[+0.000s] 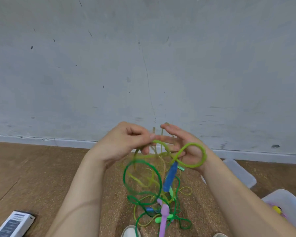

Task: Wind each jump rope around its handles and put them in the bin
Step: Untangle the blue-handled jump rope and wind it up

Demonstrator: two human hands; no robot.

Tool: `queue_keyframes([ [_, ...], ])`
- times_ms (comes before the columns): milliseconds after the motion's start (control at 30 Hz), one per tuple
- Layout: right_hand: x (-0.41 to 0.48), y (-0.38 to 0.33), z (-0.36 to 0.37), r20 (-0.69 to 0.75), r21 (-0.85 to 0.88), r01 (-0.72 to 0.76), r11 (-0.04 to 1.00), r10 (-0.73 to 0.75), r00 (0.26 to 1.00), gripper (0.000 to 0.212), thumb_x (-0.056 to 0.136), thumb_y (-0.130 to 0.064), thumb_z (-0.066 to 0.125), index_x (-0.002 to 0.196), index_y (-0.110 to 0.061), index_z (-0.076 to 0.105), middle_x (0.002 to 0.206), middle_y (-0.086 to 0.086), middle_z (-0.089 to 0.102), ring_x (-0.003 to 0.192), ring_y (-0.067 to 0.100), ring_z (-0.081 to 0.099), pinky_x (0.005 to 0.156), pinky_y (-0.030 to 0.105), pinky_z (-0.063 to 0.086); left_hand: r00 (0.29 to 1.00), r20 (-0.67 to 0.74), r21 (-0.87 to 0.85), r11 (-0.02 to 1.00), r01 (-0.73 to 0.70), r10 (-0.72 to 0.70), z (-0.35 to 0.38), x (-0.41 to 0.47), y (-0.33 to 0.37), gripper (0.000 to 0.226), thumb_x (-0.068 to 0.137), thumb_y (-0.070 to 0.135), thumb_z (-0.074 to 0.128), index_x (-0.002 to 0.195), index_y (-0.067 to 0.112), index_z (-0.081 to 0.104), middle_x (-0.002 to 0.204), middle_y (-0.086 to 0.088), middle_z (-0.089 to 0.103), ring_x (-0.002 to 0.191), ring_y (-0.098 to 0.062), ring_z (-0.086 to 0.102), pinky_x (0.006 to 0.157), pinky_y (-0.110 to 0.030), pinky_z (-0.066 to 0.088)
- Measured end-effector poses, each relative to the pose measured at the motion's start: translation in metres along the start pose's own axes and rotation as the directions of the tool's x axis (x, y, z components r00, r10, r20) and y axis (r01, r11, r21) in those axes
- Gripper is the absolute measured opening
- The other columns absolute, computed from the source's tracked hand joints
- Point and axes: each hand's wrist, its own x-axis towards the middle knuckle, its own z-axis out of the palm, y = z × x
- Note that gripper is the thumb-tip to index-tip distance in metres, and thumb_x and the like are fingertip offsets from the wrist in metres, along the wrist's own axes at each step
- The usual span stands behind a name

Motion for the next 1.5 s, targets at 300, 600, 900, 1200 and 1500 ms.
queue_keyframes([
  [300,-0.018,-0.017,0.026,-0.021,-0.516,0.198,0.833,-0.244,0.969,0.036,0.088,-0.011,0.066,0.117,-0.029,0.054,0.111,0.002,0.060,0.047,0.010,0.040,0.041,0.019,0.024,0.751,-0.588,0.174,0.954,-0.245,0.300,0.000,0.012,0.001,0.031,0.096,0.034,0.048,0.071,0.021,0.060,0.053,-0.003,0.046,0.051,-0.017,0.045,0.054,-0.031,0.039],
  [600,-0.001,0.023,0.032,-0.043,-0.887,0.062,0.458,-0.215,0.976,0.017,0.085,-0.023,0.070,0.071,-0.015,0.064,0.058,-0.006,0.053,0.051,0.008,0.044,0.053,0.023,0.037,0.872,-0.362,-0.565,0.667,-0.485,0.328,0.009,-0.004,0.049,0.031,0.095,0.029,0.042,0.074,0.015,0.061,0.058,0.002,0.029,0.053,-0.012,0.025,0.058,-0.025,0.033],
  [900,-0.010,0.000,-0.006,-0.330,-0.848,-0.126,0.515,-0.325,0.887,0.034,0.086,-0.029,0.069,0.060,-0.008,0.063,0.056,0.004,0.053,0.047,0.015,0.040,0.050,0.024,0.032,0.658,-0.753,-0.482,0.691,-0.538,-0.014,-0.038,-0.017,0.035,0.029,0.090,0.026,0.050,0.062,0.021,0.055,0.058,0.003,0.037,0.053,-0.012,0.025,0.049,-0.025,0.020],
  [1200,-0.033,-0.033,0.034,-0.276,-0.353,0.195,0.915,-0.301,0.913,0.029,0.095,-0.024,0.057,0.071,-0.008,0.062,0.050,0.003,0.053,0.032,0.007,0.029,0.036,0.018,0.013,0.930,-0.329,0.211,0.946,0.245,-0.167,-0.001,0.003,-0.011,0.023,0.083,0.005,0.055,0.095,0.021,0.066,0.093,-0.008,0.066,0.068,-0.017,0.066,0.065,-0.031,0.054],
  [1500,-0.054,-0.051,0.049,-0.046,-0.045,0.215,0.976,-0.217,0.975,0.021,0.086,-0.025,0.056,0.071,-0.011,0.059,0.049,0.002,0.049,0.029,0.006,0.029,0.036,0.016,0.007,0.968,0.144,0.441,0.889,0.122,-0.204,0.064,0.027,-0.037,0.024,0.089,0.040,0.060,0.085,0.018,0.066,0.067,-0.002,0.062,0.061,-0.014,0.053,0.064,-0.033,0.046],
])
